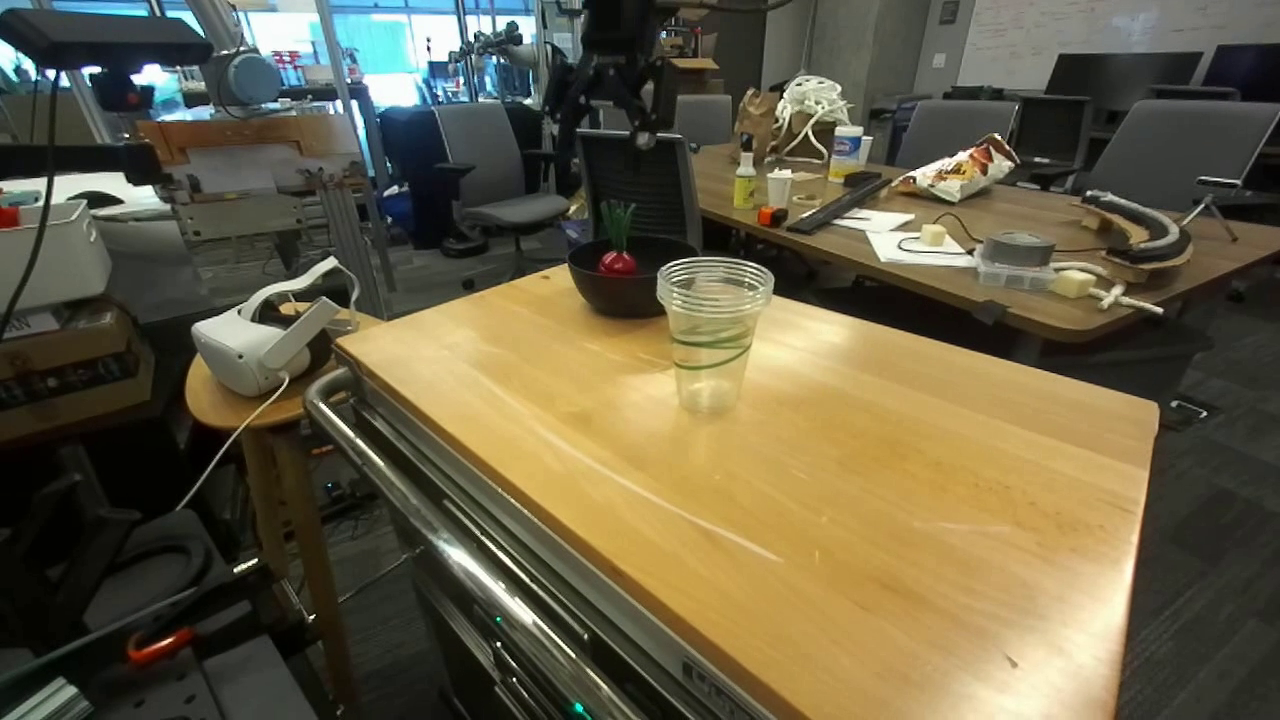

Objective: Stack the clear cups inside each other

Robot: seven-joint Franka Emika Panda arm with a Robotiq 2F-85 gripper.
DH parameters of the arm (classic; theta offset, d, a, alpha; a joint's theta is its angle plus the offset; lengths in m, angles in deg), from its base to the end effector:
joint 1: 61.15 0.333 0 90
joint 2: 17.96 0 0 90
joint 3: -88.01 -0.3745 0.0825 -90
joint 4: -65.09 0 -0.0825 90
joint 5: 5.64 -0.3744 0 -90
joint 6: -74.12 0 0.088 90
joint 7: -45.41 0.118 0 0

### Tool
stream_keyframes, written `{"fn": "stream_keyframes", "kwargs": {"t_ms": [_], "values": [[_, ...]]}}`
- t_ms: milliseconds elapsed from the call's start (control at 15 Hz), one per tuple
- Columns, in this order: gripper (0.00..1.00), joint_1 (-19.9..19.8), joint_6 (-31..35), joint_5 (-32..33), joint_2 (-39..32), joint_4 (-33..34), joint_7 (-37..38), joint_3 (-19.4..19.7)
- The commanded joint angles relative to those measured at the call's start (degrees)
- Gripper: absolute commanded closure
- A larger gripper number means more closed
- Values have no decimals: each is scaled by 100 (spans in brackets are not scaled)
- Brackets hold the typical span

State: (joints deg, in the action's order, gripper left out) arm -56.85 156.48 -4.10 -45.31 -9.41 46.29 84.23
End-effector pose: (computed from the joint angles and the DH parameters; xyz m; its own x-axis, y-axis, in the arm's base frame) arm 0.6673 0.0814 0.4915 0.9357 0.1169 -0.3327 0.1244 -0.9922 0.0011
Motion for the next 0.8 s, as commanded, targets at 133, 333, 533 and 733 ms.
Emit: {"fn": "stream_keyframes", "kwargs": {"t_ms": [133, 333, 533, 733], "values": [[0, 306, -54, 343, -213, 318, 360, 37], [0, 482, -52, 487, -227, 420, 519, 29], [0, 533, 334, 619, -144, 277, 608, 73], [0, 710, 1327, 1092, 37, -92, 545, 67]]}}
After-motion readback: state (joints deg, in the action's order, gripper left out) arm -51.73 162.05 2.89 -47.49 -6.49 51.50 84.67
